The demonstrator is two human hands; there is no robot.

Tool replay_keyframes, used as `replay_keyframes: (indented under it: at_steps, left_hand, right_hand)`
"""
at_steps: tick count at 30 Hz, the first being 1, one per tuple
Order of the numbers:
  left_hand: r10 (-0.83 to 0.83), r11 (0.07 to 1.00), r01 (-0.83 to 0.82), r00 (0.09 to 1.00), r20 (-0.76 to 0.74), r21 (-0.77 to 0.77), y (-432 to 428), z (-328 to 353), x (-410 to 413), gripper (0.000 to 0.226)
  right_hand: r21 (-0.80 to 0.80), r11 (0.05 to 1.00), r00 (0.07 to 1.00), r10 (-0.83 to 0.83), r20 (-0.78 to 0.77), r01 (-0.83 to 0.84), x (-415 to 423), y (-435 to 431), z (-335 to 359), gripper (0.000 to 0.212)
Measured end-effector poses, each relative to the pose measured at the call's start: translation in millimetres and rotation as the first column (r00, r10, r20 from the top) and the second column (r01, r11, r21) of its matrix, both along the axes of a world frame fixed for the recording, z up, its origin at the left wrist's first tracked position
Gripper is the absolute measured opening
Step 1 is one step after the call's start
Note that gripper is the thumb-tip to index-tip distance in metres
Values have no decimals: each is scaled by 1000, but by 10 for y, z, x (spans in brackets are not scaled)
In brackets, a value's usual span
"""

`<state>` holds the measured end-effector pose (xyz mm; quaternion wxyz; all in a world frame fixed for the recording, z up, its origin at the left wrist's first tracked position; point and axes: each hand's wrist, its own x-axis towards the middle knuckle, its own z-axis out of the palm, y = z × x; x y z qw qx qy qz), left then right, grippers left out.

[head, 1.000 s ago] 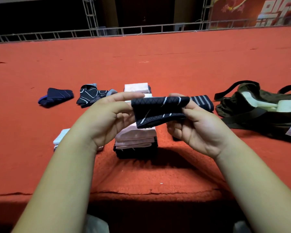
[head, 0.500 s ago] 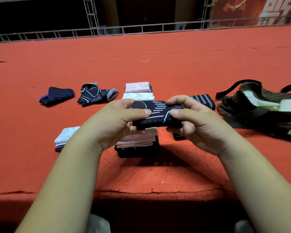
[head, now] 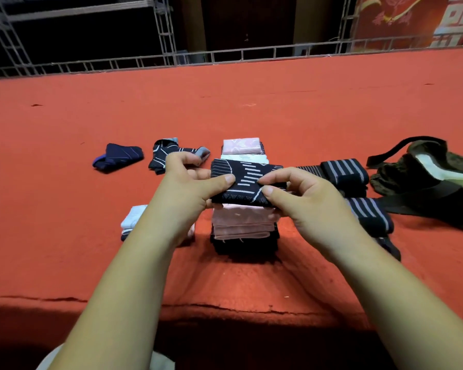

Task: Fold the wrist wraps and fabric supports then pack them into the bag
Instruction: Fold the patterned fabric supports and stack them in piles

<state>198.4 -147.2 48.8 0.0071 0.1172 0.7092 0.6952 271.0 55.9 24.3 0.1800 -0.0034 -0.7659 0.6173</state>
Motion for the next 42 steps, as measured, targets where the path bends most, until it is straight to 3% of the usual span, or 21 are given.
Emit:
replay_keyframes:
  at_steps: [9, 13, 17, 23, 30, 33, 38, 42]
  left_hand:
    - [175, 978, -185, 979, -99, -96, -787, -29, -249, 5]
    - [249, 967, -251, 968, -33, -47, -1105, -135, -403, 11]
    - [323, 941, -323, 946, -17, -104, -1354, -240, -539, 11]
    - [341, 886, -314, 940, 19, -342, -1548, -460, -688, 12]
    - [313, 779, -223, 948, 55, -585, -1529, -560, -768, 11]
    - [295, 794, -188, 950, 97, -578, -1534, -558, -781, 10]
    - [242, 864, -140, 957, 157, -483, -1620, -540, -776, 4]
    - [293, 863, -248, 955, 37, -441, -1664, -495, -839, 10]
  right_hand:
    - [201, 977, 994, 61, 86, -77, -464, -799, 179, 20]
    - [196, 971, 983, 109, 145, -136, -696, -1169, 228, 24]
    - [263, 950, 968, 106, 229, -166, -843, -1463, 233, 29]
    - [401, 887, 917, 57, 396, -228, -966, -1746, 50, 37]
    - [689, 700, 932, -94, 350, -188, -1005, -1876, -124, 31]
    - [748, 625, 917, -123, 378, -224, -1021, -1877, -97, 32]
    - [737, 597, 885, -90, 456, -318, -1206, -1818, 33, 27]
    - [794, 517, 884, -138, 446, -320, -1466, -1812, 250, 32]
